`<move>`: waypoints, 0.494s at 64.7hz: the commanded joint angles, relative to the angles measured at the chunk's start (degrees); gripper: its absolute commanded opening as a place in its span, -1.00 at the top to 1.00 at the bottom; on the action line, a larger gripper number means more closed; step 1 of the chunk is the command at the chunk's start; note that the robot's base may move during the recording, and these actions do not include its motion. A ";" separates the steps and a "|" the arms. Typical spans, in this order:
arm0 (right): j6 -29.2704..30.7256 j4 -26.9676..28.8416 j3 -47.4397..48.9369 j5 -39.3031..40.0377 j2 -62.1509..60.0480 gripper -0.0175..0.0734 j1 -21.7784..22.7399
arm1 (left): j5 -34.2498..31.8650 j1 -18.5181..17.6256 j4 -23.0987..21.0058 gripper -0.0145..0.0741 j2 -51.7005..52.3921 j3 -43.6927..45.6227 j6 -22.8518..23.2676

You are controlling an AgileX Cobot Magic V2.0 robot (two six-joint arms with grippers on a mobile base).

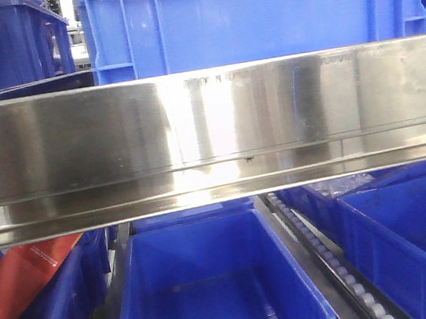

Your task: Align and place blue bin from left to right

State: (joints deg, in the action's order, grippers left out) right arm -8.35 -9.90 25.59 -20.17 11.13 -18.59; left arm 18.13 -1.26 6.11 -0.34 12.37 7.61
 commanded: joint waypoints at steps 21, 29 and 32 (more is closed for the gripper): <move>0.41 -0.35 -0.02 1.34 -0.32 0.81 0.04 | -17.81 0.35 -0.93 0.67 0.34 -12.37 -0.06; 0.41 -0.35 -0.02 1.44 -0.32 0.81 0.04 | -17.81 0.35 -0.93 0.67 0.34 -12.37 -0.06; 0.41 -0.35 -0.02 1.44 -0.32 0.81 0.04 | -17.81 0.35 -0.93 0.67 0.34 -12.37 -0.06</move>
State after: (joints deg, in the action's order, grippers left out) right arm -8.35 -9.90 25.59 -20.17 11.13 -18.59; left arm 1.44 -1.04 5.50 -0.34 -0.08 7.61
